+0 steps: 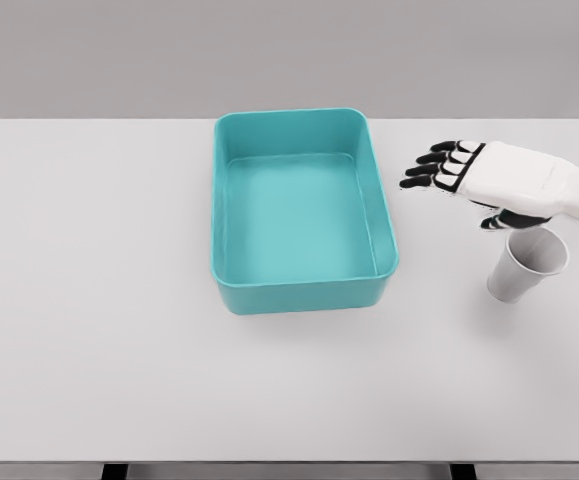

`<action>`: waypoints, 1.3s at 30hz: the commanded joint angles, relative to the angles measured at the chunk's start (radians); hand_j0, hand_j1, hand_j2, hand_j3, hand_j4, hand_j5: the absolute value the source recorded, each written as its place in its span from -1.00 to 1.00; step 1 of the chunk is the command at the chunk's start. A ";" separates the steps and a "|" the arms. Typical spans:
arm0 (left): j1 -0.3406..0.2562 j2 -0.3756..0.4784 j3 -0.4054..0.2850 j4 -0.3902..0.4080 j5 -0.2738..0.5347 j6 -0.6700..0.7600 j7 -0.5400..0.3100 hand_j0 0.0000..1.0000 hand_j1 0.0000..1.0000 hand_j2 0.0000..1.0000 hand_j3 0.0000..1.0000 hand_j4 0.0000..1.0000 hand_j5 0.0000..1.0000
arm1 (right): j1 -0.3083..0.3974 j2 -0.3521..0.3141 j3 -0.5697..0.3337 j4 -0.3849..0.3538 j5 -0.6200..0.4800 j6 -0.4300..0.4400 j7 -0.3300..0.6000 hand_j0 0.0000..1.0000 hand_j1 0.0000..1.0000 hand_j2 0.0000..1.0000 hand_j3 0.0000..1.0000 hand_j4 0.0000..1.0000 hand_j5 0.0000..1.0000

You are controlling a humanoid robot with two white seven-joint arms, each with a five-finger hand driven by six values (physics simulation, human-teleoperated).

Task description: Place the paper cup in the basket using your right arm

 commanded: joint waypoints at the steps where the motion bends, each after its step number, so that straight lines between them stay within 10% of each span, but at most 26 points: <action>1: 0.000 0.000 0.000 -0.001 0.000 -0.001 0.000 1.00 1.00 1.00 1.00 1.00 1.00 | 0.000 0.001 -0.065 0.004 -0.006 0.003 -0.001 1.00 1.00 1.00 1.00 1.00 1.00; 9: 0.000 0.000 0.000 -0.001 0.000 0.000 0.000 1.00 1.00 1.00 1.00 1.00 1.00 | 0.092 0.040 -0.240 0.006 -0.024 0.003 -0.001 1.00 1.00 1.00 1.00 1.00 1.00; 24: 0.000 0.000 -0.001 0.001 0.000 0.000 0.000 1.00 1.00 1.00 1.00 1.00 1.00 | 0.439 0.038 -0.465 0.098 -0.731 0.003 0.079 1.00 1.00 1.00 1.00 1.00 1.00; 39: 0.000 0.000 -0.001 -0.001 0.000 0.000 0.000 1.00 1.00 1.00 1.00 1.00 1.00 | 0.554 0.153 -0.464 0.343 -0.832 0.003 0.079 1.00 1.00 1.00 1.00 1.00 1.00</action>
